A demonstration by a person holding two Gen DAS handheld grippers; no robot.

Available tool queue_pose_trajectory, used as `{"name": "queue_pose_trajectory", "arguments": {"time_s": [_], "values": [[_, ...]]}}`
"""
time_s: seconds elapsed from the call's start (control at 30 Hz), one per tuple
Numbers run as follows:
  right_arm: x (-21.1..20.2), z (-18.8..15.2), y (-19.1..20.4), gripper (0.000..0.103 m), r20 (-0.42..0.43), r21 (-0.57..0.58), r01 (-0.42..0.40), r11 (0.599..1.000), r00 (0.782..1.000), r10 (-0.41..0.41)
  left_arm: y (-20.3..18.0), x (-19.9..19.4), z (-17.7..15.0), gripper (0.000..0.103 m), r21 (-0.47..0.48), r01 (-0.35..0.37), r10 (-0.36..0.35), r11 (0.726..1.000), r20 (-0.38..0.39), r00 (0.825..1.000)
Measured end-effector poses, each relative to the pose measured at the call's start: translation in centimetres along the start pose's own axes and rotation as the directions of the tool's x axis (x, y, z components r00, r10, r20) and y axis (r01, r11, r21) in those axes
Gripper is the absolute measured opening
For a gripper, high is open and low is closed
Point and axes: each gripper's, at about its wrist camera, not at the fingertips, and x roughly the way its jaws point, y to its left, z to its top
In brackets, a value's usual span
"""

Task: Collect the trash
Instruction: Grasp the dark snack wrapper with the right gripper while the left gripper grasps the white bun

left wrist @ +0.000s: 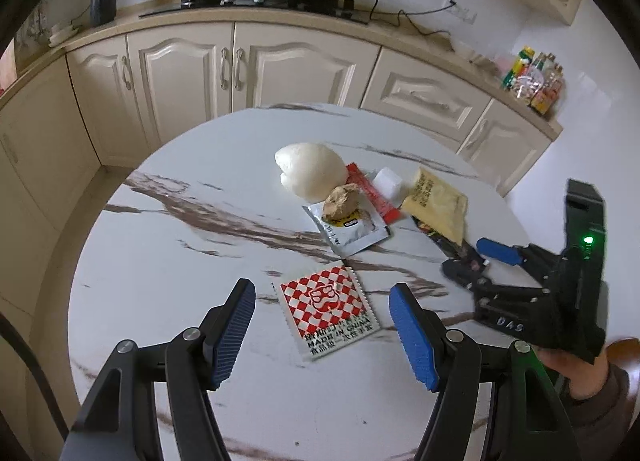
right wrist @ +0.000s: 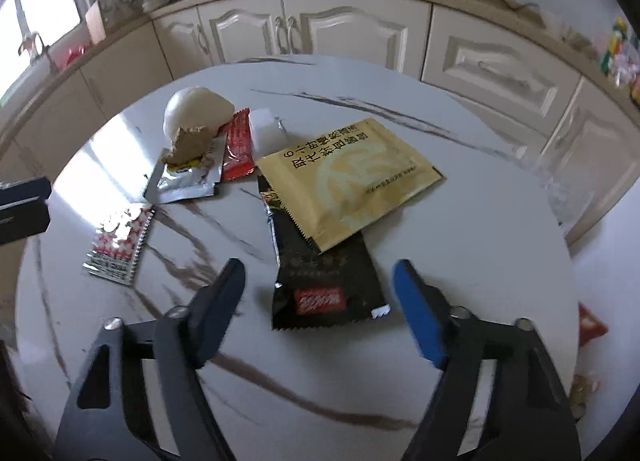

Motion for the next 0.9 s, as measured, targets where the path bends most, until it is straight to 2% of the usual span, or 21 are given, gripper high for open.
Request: {"name": "queue_pose_trajectory", "arguments": {"time_s": [0.07,0.1,0.2,0.27,0.33,0.43,0.5,0.6,0.7,0.83,0.9], "values": [[-0.1,-0.1,0.2,0.046,0.003,-0.034,0.031,0.999,1.000,-0.031,-0.1,1.7,0.8,0.066,0.002,-0.006,0.006,1.000,-0.012,1.000],[-0.2,-0.2,0.2,0.045,0.003,-0.046,0.025,0.999,1.000,-0.025,-0.1,2.3,1.1,0.066,0.002,-0.011,0.011,1.000,-0.015,1.000],[-0.8,-0.8,0.7,0.037,0.014,-0.102,0.027,0.994,1.000,-0.025,0.0,3.5,1.5,0.066,-0.012,-0.007,0.007,1.000,-0.028,1.000],[-1.9,-1.3,1.2,0.010,0.032,-0.128,0.006,0.992,0.999,-0.002,-0.1,3.9,1.9,0.066,-0.020,0.009,-0.010,1.000,-0.034,0.999],[-2.8,-1.6,1.6,0.006,0.028,-0.137,-0.021,0.990,0.999,0.025,-0.4,4.2,2.6,0.066,-0.011,-0.001,0.001,1.000,-0.029,1.000],[-4.1,-2.5,2.0,0.006,0.041,-0.146,-0.059,0.988,0.997,0.065,-1.4,4.9,4.1,0.066,0.034,-0.065,0.065,0.997,0.002,0.998],[-4.9,-3.0,1.9,0.006,0.059,-0.137,-0.080,0.987,0.994,0.088,-1.7,6.1,5.2,0.068,0.048,-0.079,0.079,0.996,-0.003,0.997],[-5.9,-3.0,1.7,0.006,0.095,-0.125,-0.080,0.989,0.991,0.092,-2.3,8.3,6.4,0.068,0.073,-0.163,0.164,0.984,-0.005,0.986],[-6.3,-2.4,1.2,0.006,0.114,-0.104,-0.088,0.991,0.988,0.100,-2.3,10.1,7.2,0.068,0.053,-0.156,0.158,0.986,-0.048,0.986],[-6.0,-1.7,0.8,0.006,0.126,-0.088,-0.092,0.992,0.987,0.102,-2.9,11.3,8.3,0.068,0.065,-0.158,0.160,0.985,-0.026,0.987],[-5.7,-1.5,0.7,0.006,0.127,-0.082,-0.094,0.992,0.986,0.104,-3.0,12.3,8.9,0.068,0.060,-0.136,0.138,0.989,-0.031,0.990]]}}
